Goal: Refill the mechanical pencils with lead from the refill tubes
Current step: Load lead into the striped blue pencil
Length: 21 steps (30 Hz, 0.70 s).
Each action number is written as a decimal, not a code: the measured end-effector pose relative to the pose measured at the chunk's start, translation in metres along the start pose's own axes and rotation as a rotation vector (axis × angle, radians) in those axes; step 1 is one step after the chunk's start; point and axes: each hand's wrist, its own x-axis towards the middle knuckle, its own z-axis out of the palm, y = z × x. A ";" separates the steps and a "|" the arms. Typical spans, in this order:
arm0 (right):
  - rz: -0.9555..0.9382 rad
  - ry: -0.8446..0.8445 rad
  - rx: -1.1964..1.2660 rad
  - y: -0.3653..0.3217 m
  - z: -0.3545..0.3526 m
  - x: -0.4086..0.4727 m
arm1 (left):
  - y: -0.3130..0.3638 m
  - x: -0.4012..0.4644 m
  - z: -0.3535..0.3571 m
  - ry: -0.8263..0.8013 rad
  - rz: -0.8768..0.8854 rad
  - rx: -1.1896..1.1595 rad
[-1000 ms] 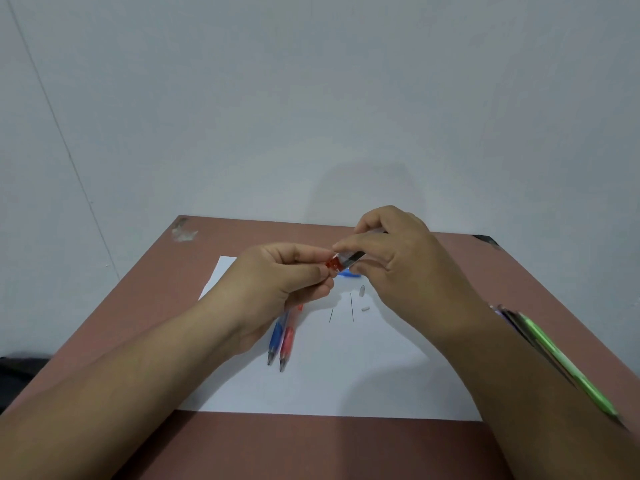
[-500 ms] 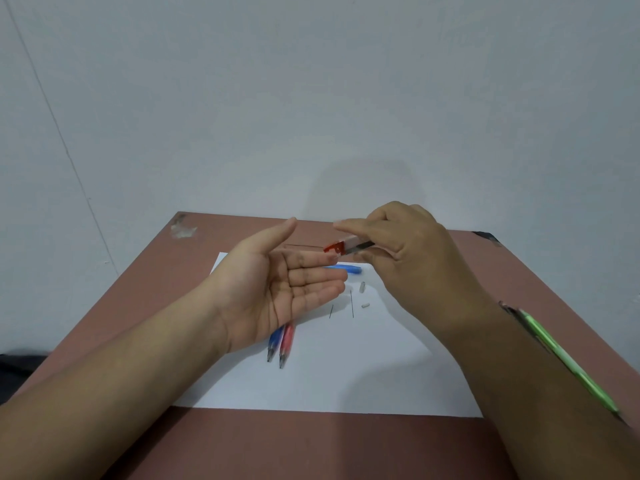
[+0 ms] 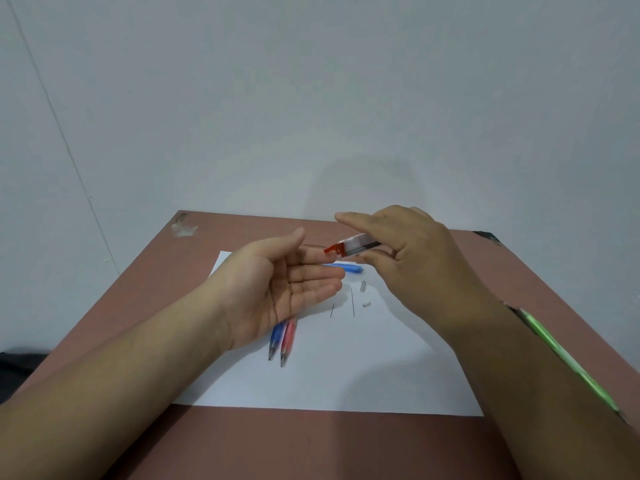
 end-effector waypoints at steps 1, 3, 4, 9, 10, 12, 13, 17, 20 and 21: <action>0.000 0.003 0.001 0.001 0.000 0.000 | -0.001 0.000 0.000 0.015 0.017 0.018; 0.003 0.006 0.004 0.001 0.000 0.000 | -0.004 0.000 0.001 0.039 0.059 0.092; 0.003 0.008 0.003 0.001 0.000 0.000 | -0.005 0.000 0.002 0.043 0.081 0.138; -0.019 0.013 -0.016 -0.001 0.002 -0.001 | -0.008 0.003 0.001 0.024 0.131 0.238; -0.021 0.011 -0.019 -0.002 0.002 -0.001 | -0.008 0.003 0.001 0.029 0.138 0.246; -0.019 0.005 -0.023 -0.002 0.003 -0.001 | -0.008 0.004 0.001 0.045 0.159 0.259; -0.020 0.006 -0.024 -0.002 0.002 -0.001 | -0.008 0.004 0.002 0.054 0.168 0.268; -0.023 0.002 -0.028 -0.006 0.001 0.000 | -0.007 0.003 0.002 0.081 0.190 0.321; -0.012 0.014 -0.035 -0.006 0.000 0.000 | -0.005 0.001 0.003 0.094 0.201 0.358; -0.009 0.020 -0.032 -0.006 -0.001 0.000 | -0.004 0.001 0.002 0.102 0.204 0.371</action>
